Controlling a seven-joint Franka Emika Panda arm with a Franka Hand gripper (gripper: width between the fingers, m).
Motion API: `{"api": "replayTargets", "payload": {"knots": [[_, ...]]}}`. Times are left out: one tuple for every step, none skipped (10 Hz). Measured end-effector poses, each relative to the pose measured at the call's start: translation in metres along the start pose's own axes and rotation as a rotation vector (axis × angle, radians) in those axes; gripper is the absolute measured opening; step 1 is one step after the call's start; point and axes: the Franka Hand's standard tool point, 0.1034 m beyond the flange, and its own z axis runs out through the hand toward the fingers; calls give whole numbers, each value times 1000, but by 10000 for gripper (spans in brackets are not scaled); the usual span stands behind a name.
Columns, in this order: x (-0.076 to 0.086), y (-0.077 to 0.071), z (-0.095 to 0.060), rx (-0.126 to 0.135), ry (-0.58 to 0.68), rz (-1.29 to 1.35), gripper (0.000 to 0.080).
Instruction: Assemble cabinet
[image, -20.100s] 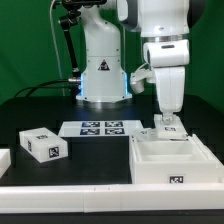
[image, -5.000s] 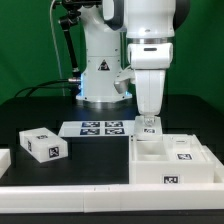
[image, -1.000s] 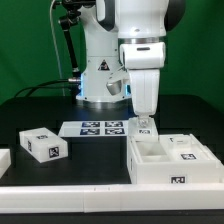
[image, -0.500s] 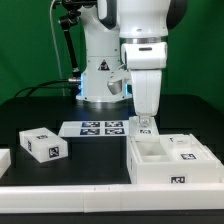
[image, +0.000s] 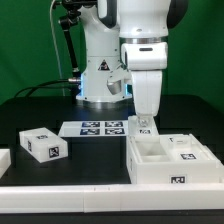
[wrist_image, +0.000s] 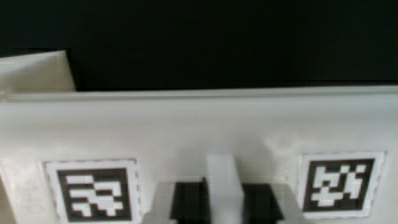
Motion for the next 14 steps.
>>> {"api": "replayTargets", "payload": {"knots": [[-2, 3, 0, -5, 4, -34, 69], [-6, 7, 1, -13, 10, -65, 69], [-8, 8, 2, -19, 13, -88, 69], [-7, 9, 2, -29, 16, -85, 69], [-7, 9, 1, -30, 16, -84, 69], [-7, 9, 1, -30, 16, -84, 69], [-7, 9, 1, -30, 16, -84, 69], [-7, 11, 1, -29, 16, -85, 69], [-6, 19, 1, -32, 19, -84, 69], [-6, 30, 0, -33, 22, -83, 69], [-5, 39, -1, -39, 27, -80, 69], [-5, 45, -1, -43, 30, -81, 69], [-4, 55, -2, -53, 35, -82, 69], [-2, 66, -2, -65, 42, -79, 69]]}}
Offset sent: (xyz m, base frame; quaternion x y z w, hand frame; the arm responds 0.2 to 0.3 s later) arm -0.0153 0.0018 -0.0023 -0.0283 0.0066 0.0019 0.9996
